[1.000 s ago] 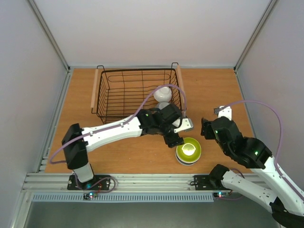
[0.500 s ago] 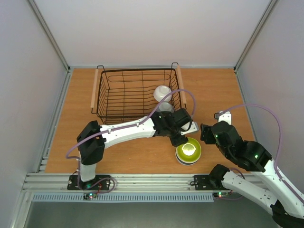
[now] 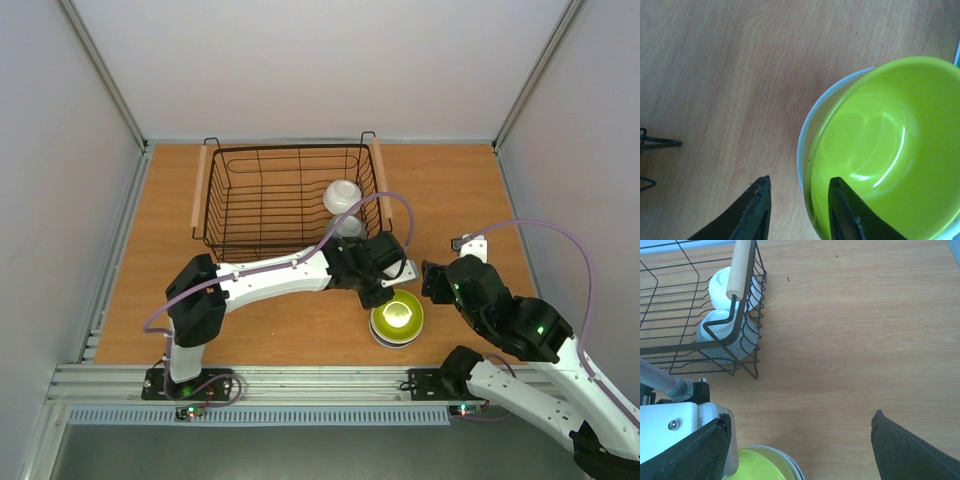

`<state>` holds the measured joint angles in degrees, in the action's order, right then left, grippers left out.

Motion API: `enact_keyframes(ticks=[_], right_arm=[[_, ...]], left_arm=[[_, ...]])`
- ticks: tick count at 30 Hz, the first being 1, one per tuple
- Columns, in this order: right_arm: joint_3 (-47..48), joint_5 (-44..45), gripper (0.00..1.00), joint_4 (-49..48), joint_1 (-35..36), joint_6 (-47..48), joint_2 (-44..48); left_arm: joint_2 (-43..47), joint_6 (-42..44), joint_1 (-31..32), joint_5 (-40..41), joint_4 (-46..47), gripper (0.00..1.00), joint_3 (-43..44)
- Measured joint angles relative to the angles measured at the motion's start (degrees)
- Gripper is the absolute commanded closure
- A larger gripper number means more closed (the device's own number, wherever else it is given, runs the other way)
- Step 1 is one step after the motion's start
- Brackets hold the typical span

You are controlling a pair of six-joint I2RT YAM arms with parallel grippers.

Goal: Load the bowls into the dish rack

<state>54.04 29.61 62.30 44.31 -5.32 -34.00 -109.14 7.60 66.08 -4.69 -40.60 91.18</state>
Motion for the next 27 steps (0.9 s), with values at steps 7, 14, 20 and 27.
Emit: enact_keyframes(ticks=[7, 14, 20, 27], right_arm=[[0.0, -0.1, 0.22, 0.0, 0.0, 0.0, 0.8], [0.0, -0.1, 0.22, 0.0, 0.0, 0.0, 2.0], [0.0, -1.0, 0.22, -0.2, 0.0, 0.2, 3.3], [0.0, -2.8, 0.14, -0.7, 0.0, 1.0, 3.9]], left_arm=[[-0.5, 0.4, 0.3, -0.5, -0.2, 1.00, 0.0], [-0.5, 0.9, 0.5, -1.1, -0.8, 1.00, 0.3], [1.6, 2.4, -0.7, -3.3, -3.5, 1.00, 1.2], [7.4, 3.3, -7.4, -15.5, -7.9, 1.00, 5.4]])
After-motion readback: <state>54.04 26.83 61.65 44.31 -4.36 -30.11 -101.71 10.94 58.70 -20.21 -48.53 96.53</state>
